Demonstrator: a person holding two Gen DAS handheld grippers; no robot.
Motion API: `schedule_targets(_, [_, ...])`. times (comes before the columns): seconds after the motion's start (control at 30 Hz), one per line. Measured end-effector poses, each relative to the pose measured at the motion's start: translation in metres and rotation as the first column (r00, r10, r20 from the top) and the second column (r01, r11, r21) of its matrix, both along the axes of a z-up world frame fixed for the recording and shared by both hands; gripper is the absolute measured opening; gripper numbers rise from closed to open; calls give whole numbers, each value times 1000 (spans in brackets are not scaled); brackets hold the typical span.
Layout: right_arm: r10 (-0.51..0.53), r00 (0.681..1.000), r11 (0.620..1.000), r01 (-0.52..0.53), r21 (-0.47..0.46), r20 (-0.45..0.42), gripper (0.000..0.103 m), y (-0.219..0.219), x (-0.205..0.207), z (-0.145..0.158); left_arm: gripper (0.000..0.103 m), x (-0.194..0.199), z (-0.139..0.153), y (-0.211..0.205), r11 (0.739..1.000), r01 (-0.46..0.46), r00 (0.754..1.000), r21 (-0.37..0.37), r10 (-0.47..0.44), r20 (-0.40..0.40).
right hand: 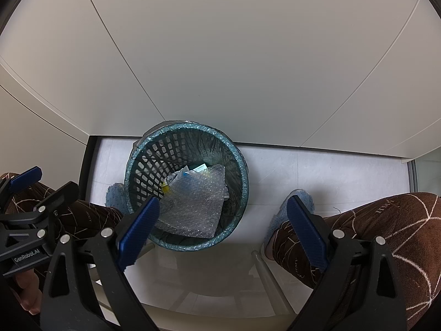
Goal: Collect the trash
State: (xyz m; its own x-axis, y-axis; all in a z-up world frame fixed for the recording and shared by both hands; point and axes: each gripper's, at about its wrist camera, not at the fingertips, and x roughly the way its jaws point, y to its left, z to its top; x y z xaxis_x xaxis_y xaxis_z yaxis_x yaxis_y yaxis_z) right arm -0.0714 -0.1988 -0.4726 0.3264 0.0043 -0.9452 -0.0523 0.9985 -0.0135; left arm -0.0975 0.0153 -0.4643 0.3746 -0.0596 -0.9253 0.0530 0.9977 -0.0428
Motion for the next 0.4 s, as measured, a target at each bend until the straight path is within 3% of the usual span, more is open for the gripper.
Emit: schedule_targets(0.4, [1,1000,1000,-1,0,0,90,0,0,0,97,2,-1,5,1000,-8,1000,-9,8,-6])
